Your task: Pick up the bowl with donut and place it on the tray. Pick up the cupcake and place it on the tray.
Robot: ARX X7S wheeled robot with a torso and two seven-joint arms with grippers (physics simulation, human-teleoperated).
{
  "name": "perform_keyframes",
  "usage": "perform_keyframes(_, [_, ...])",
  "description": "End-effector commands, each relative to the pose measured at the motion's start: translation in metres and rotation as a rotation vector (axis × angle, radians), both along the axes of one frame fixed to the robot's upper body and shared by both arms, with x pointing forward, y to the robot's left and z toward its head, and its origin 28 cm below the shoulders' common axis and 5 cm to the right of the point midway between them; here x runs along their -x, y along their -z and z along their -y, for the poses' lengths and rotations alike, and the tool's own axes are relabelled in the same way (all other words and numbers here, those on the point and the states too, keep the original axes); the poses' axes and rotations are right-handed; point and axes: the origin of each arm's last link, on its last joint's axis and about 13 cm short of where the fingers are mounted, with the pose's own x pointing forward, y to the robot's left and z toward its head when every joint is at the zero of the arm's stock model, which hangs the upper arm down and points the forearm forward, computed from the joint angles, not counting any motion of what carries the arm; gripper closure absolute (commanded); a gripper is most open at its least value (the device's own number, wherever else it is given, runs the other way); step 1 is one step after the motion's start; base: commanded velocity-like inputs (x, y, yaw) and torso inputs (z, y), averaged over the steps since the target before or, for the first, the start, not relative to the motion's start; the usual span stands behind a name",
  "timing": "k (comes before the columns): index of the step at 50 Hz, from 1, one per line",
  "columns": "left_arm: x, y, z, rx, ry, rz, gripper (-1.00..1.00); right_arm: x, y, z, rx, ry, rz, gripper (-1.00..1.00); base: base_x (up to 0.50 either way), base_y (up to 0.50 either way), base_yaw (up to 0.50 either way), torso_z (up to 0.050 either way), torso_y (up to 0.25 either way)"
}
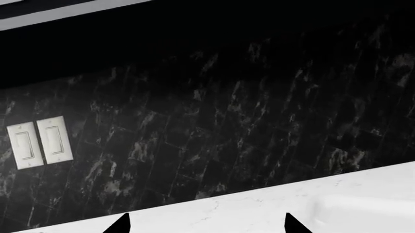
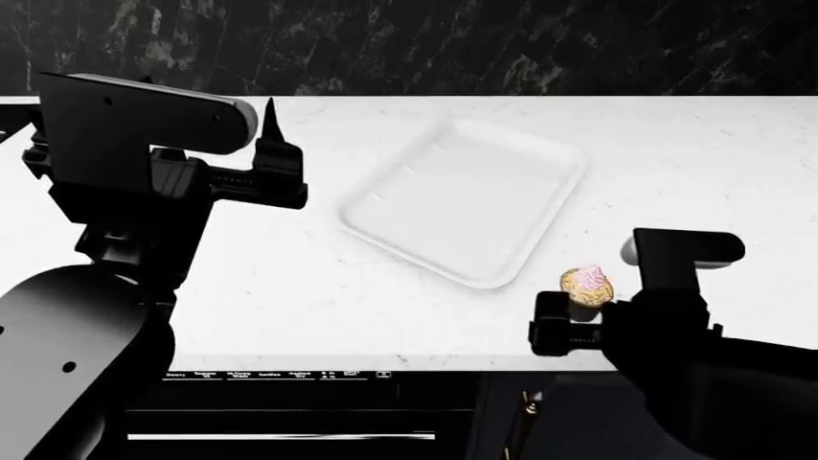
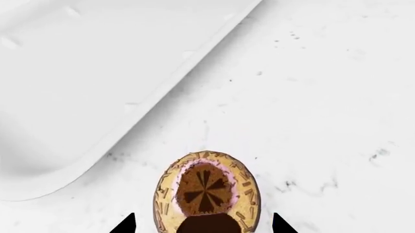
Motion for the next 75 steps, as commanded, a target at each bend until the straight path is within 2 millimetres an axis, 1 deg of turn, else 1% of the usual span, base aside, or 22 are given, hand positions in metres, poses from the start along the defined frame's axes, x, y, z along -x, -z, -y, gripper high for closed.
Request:
perform_keyframes(1, [0.000, -0.001, 0.000, -0.001, 0.000, 0.004, -1.00, -0.010, 0.002, -0.002, -0.009, -0.012, -0.011, -1.00, 0.00, 0.00, 0.00, 0.000, 0.000])
perform_keyframes(2, [-0.001, -0.001, 0.000, -0.001, 0.000, 0.004, -1.00, -0.011, 0.002, -0.002, -0.008, -0.014, -0.009, -1.00, 0.00, 0.00, 0.00, 0.000, 0.000])
perform_keyframes(3, [-0.001, -0.001, 0.000, -0.001, 0.001, 0.004, -1.00, -0.011, 0.002, -0.003, -0.006, -0.015, -0.009, 1.00, 0.00, 0.00, 0.00, 0.000, 0.000])
perform_keyframes(9, [-0.001, -0.002, 0.000, -0.001, 0.000, 0.008, -1.00, -0.007, 0.000, -0.002, 0.003, -0.023, 0.001, 1.00, 0.00, 0.00, 0.00, 0.000, 0.000])
perform_keyframes(22, [0.001, -0.003, -0.001, 0.007, 0.000, 0.016, -1.00, 0.001, -0.013, 0.002, 0.029, 0.008, 0.035, 1.00, 0.00, 0.00, 0.00, 0.000, 0.000])
perform_keyframes(26, [0.002, -0.005, -0.002, 0.010, -0.003, 0.023, -1.00, 0.003, -0.025, 0.004, 0.033, 0.021, 0.060, 1.00, 0.00, 0.00, 0.00, 0.000, 0.004])
perform_keyframes(30, [0.002, -0.007, -0.003, 0.015, -0.005, 0.027, -1.00, 0.005, -0.041, 0.003, 0.047, 0.029, 0.095, 1.00, 0.00, 0.00, 0.00, 0.000, 0.000])
perform_keyframes(37, [0.003, -0.006, -0.005, 0.019, -0.013, 0.024, -1.00, 0.008, -0.058, 0.000, 0.069, 0.035, 0.113, 1.00, 0.00, 0.00, 0.00, 0.000, 0.000])
perform_keyframes(46, [0.004, -0.007, -0.004, 0.018, -0.014, 0.026, -1.00, 0.013, -0.094, -0.008, 0.097, 0.009, 0.178, 1.00, 0.00, 0.00, 0.00, 0.000, 0.000])
perform_keyframes(51, [0.004, -0.007, -0.005, 0.020, -0.017, 0.027, -1.00, 0.009, -0.107, -0.016, 0.097, -0.040, 0.184, 1.00, 0.00, 0.00, 0.00, 0.000, 0.000])
perform_keyframes(59, [0.004, -0.005, -0.006, 0.022, -0.020, 0.023, -1.00, -0.004, -0.116, -0.033, 0.099, -0.131, 0.159, 1.00, 0.00, 0.00, 0.00, 0.000, 0.000])
perform_keyframes(69, [0.003, -0.004, -0.007, 0.023, -0.023, 0.013, -1.00, -0.019, -0.119, -0.051, 0.128, -0.218, 0.134, 1.00, 0.00, 0.00, 0.00, 0.000, 0.000])
perform_keyframes(75, [0.004, -0.004, -0.008, 0.023, -0.026, 0.010, -1.00, -0.026, -0.119, -0.057, 0.122, -0.245, 0.132, 1.00, 0.00, 0.00, 0.00, 0.000, 0.000])
